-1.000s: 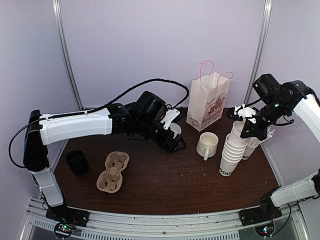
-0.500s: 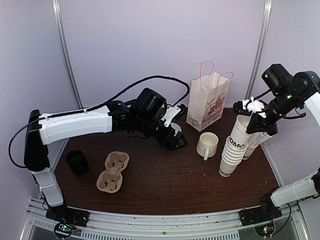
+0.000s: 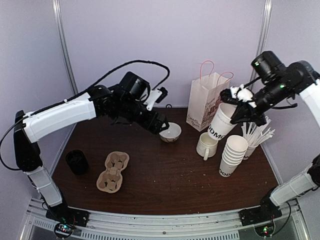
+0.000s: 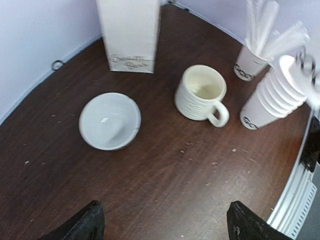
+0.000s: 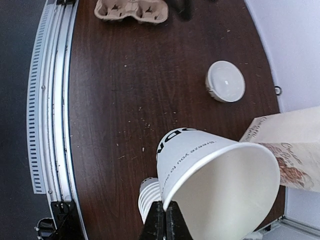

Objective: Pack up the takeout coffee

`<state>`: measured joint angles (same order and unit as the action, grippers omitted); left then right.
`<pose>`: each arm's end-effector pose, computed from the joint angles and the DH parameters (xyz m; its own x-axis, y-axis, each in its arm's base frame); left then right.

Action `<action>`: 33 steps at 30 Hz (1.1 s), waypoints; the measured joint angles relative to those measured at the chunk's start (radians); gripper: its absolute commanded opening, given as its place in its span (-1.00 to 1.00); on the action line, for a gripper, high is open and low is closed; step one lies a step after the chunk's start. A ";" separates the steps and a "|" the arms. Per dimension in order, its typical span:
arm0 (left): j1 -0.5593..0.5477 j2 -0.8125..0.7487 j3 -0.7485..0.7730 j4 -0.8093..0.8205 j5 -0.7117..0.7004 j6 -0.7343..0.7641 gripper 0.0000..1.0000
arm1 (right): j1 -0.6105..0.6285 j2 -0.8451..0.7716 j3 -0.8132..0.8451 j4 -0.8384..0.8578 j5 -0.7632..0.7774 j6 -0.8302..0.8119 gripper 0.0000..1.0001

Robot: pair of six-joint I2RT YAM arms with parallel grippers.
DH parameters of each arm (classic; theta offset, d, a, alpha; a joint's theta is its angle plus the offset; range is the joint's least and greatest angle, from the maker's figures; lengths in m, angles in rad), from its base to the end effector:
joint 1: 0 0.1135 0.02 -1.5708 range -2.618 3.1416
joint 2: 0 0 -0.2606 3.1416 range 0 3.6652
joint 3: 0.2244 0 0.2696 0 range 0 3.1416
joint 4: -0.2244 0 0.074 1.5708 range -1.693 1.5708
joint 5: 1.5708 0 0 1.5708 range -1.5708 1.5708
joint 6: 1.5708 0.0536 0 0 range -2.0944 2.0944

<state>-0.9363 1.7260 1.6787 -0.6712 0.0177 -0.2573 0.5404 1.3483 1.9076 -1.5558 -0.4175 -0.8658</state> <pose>0.2492 -0.3402 0.3345 -0.5843 0.3646 -0.7250 0.6871 0.6977 -0.2028 0.1777 0.1320 0.4547 0.0355 -0.7906 -0.6113 -0.9755 0.1056 -0.1931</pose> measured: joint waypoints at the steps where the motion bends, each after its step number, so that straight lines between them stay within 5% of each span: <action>1: 0.029 -0.023 0.000 -0.014 -0.019 -0.003 0.77 | 0.039 0.015 -0.039 0.028 0.012 0.009 -1.00; 12: 0.258 -0.141 -0.001 -0.153 -0.167 -0.082 0.57 | 0.408 0.294 -0.286 0.377 0.162 0.091 -1.00; 20: 0.301 -0.117 -0.030 -0.333 -0.219 -0.103 0.58 | 0.447 0.383 -0.319 0.540 0.261 0.151 -1.00; 33: 0.405 -0.156 -0.073 -0.464 -0.219 -0.090 0.51 | 0.515 0.470 -0.309 0.561 0.261 0.198 -0.97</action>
<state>-0.5312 1.5696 1.6054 -1.1351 -0.2012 -0.3470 1.0554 1.8183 1.5990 -0.9947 -0.1570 -0.6682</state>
